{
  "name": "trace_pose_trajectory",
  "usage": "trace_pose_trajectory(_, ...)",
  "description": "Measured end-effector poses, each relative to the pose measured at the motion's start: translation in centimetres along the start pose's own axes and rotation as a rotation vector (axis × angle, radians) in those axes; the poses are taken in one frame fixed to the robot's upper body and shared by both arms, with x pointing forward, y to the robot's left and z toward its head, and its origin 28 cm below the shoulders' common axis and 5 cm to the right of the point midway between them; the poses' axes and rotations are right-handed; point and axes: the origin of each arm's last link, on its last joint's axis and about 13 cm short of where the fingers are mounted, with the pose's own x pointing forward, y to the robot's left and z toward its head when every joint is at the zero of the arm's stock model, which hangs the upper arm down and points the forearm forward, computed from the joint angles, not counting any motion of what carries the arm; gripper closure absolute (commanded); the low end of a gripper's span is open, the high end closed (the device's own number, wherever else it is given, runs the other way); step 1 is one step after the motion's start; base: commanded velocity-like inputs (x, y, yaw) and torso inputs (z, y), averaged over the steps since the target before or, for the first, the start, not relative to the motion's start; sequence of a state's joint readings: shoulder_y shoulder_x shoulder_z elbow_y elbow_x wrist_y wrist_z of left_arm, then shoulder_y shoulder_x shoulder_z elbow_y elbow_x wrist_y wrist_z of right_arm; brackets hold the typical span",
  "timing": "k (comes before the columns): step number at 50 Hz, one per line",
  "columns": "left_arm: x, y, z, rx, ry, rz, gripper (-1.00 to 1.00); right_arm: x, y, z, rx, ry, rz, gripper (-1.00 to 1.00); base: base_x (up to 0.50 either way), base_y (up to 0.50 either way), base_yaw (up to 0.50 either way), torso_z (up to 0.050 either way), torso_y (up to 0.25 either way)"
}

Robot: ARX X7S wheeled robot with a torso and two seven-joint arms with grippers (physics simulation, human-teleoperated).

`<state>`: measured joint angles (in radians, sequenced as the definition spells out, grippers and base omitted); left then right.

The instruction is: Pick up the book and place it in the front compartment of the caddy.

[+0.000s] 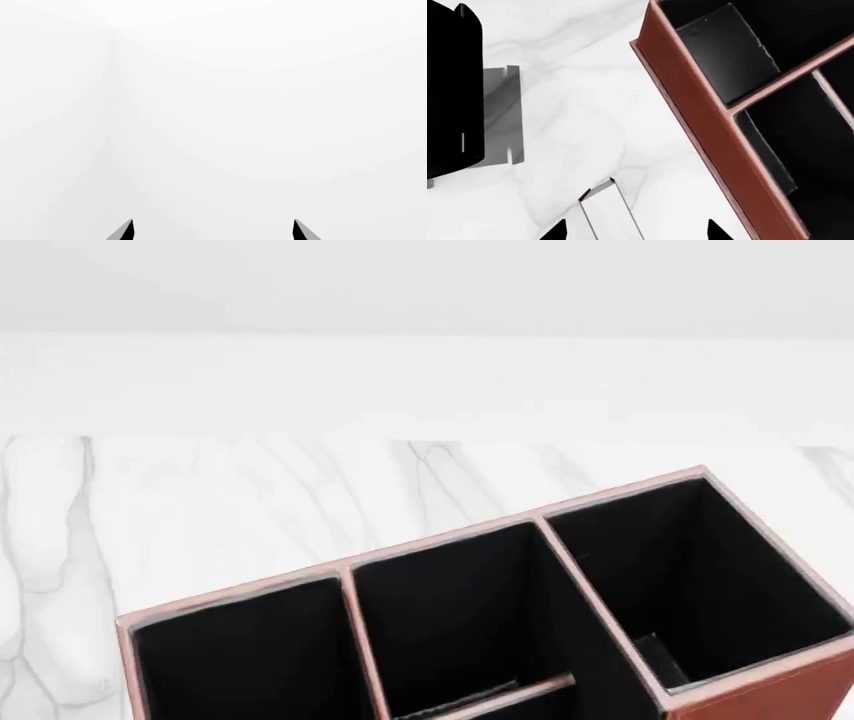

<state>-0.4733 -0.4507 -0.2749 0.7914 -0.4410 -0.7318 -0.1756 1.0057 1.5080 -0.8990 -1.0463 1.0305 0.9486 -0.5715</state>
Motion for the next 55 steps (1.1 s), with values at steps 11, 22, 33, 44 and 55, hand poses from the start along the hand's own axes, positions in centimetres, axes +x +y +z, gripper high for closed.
trace_pose_trajectory(11, -0.1, 0.0, -0.1, -0.001, 0.002, 0.001, -1.0, 1.1, -0.3, 0.0, 0.0, 0.012, 0.025, -1.0, 0.0, 0.0, 0.0, 0.0, 0.0)
trace_pose_trajectory(22, -0.1, 0.1, -0.2, -0.002, 0.005, 0.003, -1.0, 2.2, -0.3, -0.2, 0.0, 0.019, 0.059, -1.0, 0.0, 0.0, 0.0, 0.0, 0.0)
trace_pose_trajectory(33, -0.1, 0.1, -0.3, -0.003, 0.006, 0.006, -1.0, 3.4, -0.1, -0.9, 0.019, 0.041, 0.092, -1.0, 0.0, 0.0, 0.0, 0.0, 0.0)
trace_pose_trajectory(44, -0.1, 0.2, -0.3, -0.003, 0.007, 0.007, -1.0, 4.2, 0.3, -1.5, 0.038, 0.062, 0.116, -1.0, 0.0, 0.0, 0.0, 0.0, 0.0)
trace_pose_trajectory(55, -0.2, 0.1, -0.4, -0.004, 0.008, 0.006, -1.0, 4.8, 0.6, -2.1, 0.059, 0.079, 0.128, -1.0, 0.0, 0.0, 0.0, 0.0, 0.0)
